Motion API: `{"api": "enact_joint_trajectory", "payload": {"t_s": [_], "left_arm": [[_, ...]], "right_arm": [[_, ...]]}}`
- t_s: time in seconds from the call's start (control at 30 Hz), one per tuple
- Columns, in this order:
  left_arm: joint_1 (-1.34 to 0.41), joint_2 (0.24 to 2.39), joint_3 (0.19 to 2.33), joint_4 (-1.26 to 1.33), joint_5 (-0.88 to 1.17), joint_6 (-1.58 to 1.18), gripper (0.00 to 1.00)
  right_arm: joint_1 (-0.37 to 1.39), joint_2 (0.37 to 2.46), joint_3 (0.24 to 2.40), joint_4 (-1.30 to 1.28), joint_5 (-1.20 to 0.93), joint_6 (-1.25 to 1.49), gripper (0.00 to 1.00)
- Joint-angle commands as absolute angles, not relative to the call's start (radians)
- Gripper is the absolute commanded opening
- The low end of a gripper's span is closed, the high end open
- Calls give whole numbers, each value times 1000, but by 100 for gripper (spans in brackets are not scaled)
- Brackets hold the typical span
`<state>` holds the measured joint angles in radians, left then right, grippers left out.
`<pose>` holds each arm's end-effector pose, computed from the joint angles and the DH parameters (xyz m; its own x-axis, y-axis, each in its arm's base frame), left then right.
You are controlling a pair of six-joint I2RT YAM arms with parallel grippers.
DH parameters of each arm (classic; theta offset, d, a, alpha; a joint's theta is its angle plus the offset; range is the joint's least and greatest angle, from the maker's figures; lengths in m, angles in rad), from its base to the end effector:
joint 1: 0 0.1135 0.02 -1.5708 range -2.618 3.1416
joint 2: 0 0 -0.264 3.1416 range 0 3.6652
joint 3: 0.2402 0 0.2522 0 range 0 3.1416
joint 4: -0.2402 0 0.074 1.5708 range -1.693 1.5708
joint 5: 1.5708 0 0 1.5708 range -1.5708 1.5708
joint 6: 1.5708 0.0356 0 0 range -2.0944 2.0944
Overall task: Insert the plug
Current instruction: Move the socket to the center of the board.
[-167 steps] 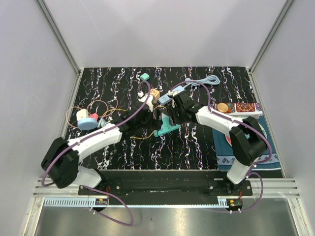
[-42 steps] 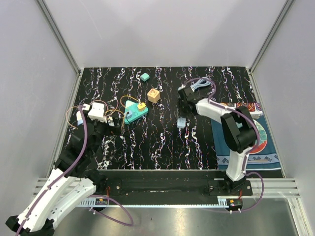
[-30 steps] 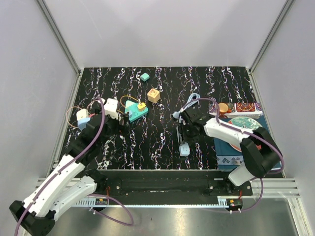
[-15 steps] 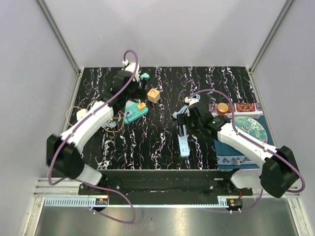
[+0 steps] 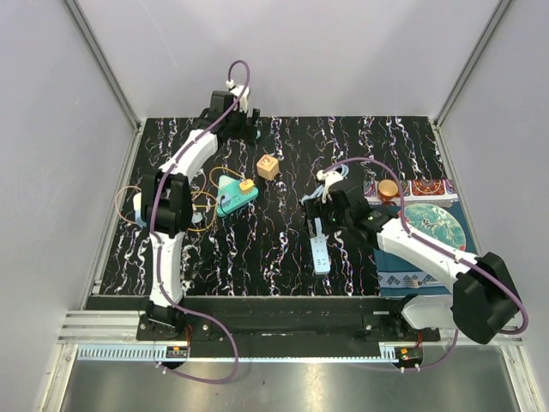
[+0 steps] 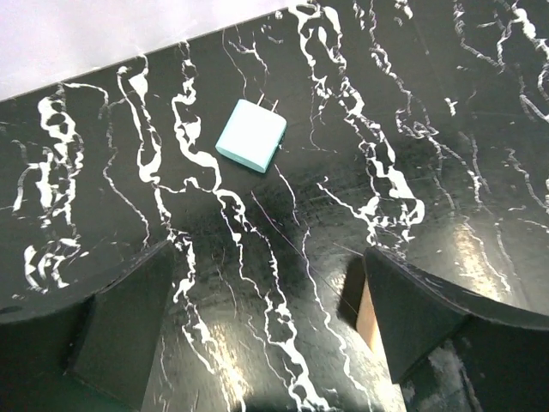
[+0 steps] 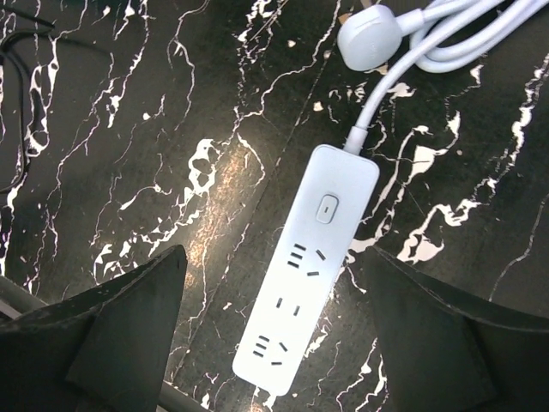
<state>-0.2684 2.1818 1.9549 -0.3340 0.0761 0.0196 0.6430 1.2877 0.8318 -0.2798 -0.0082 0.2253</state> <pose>0.4971 -0.1395 0.2748 -0.5064 0.1596 -0.8474 0.3365 0.9414 -0.0238 0.2190 0.1644 0.2395 -0.6585 -0.2142 -0.7214 -0.4692 0.8664 0.1710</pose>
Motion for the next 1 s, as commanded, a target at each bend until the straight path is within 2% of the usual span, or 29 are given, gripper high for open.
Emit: {"api": "enact_joint_trajectory", "payload": {"t_s": [0.0,0.2,0.4,0.6,0.7,0.97], "left_arm": [[-226,2279,2036,-198,204,38,93],[-195,2371,2011,70,300,-53,93],[-150,2480,1996,392,353,-433,93],[-107,2655,2129,593,405,-849,93],[-101,2706,2160,614,394,-952,95],[-112,2734,2169,563,457,-973,97]], "right_arm": [[643,1315,828,-198,-74,190,88],[641,1348,831,-193,-132,196,88],[641,1379,850,-193,-199,218,88],[641,1385,857,-206,-225,224,88],[641,1385,856,-215,-227,227,88],[641,1387,854,-219,-225,227,88]]}}
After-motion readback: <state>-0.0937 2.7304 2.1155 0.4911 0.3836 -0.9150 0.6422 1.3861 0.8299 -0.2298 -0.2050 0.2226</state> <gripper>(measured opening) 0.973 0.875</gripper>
